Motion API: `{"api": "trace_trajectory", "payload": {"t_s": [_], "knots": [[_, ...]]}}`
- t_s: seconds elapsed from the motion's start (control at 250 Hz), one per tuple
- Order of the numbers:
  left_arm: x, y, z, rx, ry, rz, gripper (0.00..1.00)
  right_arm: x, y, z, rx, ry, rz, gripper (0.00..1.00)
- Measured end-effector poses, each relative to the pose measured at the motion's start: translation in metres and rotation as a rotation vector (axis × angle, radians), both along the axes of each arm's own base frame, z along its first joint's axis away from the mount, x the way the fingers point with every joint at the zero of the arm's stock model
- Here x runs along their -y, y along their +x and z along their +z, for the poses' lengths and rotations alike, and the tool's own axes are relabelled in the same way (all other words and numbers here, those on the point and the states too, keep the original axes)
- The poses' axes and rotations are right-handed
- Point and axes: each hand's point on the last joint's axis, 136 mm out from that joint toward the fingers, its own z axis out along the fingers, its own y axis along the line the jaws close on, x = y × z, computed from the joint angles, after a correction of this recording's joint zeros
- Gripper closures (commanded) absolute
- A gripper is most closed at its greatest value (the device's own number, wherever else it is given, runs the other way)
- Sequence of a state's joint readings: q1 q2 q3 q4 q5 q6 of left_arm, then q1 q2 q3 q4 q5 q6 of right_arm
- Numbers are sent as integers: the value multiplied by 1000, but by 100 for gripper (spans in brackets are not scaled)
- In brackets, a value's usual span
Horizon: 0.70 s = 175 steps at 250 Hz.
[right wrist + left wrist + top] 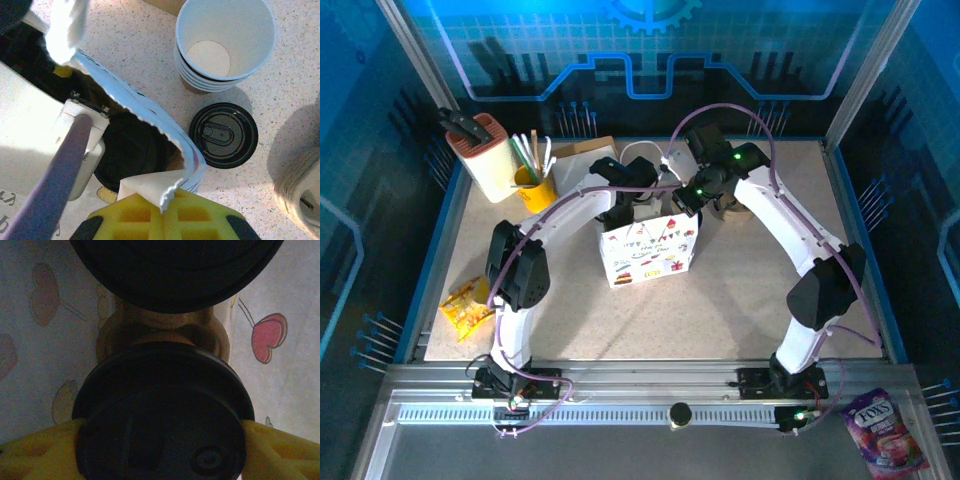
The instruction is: Pack the takeout coffee
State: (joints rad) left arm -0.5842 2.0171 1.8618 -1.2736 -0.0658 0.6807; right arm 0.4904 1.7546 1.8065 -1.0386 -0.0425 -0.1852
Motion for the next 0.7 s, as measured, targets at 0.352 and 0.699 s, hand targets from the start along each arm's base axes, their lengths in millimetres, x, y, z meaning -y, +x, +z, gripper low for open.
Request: {"api": "trace_trajectory", "payload": {"t_s": [0.352, 0.699], "knots": [[2, 1, -6, -4, -5, 1, 54, 0, 0, -1, -2, -1, -1, 93], [3, 2, -10, -7, -4, 2, 54, 0, 0, -1, -2, -1, 0, 93]]}}
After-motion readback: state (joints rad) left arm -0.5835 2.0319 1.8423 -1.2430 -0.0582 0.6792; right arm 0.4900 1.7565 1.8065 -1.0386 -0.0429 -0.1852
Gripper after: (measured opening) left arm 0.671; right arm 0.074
